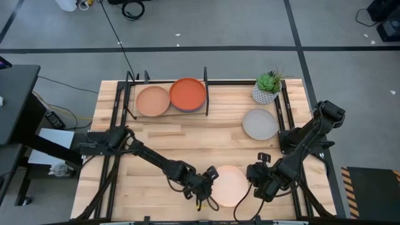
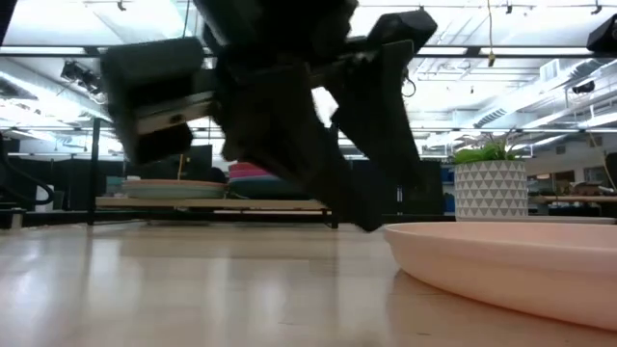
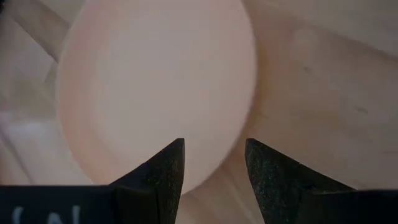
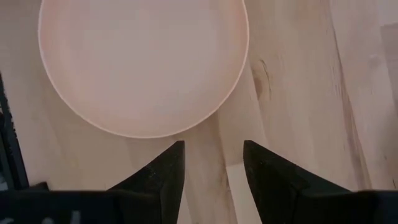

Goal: Place and stack plates onto a shelf
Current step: Stack the peach plate on top of the brown plate on the shelf

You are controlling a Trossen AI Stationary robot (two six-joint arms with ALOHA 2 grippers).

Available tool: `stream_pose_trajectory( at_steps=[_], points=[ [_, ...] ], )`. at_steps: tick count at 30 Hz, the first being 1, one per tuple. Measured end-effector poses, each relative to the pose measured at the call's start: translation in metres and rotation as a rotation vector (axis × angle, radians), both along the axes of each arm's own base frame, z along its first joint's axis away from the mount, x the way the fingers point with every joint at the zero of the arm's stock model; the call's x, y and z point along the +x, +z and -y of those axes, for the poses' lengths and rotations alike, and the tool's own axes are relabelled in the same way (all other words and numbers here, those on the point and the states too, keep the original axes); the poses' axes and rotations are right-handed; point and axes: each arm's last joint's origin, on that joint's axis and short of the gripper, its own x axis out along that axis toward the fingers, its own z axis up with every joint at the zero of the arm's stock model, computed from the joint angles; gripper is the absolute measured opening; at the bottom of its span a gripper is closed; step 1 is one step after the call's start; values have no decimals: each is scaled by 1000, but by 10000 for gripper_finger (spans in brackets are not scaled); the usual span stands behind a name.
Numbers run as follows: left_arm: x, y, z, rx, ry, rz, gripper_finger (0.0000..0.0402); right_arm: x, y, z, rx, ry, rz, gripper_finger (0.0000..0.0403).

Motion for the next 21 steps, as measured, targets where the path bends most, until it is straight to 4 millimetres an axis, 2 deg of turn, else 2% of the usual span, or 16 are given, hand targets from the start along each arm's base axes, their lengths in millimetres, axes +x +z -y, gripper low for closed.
stream_pose_trajectory(
  at_steps=[5, 11, 15, 19, 21],
  points=[
    [3, -6, -8, 9, -10, -26, 168, 1, 0, 0, -1, -1, 13, 169],
    [7, -22, -9, 48, -53, -50, 132, 2, 1, -1, -1, 1, 38, 169],
    [6, -23, -9, 62, -69, -51, 89, 3, 1, -1, -1, 5, 41, 169],
    [5, -22, -8, 58, -54, -55, 27, 3, 1, -2, 4, 11, 47, 169],
    [1, -18, -7, 48, -42, -76, 16, 3, 1, -2, 4, 10, 48, 169]
  ],
)
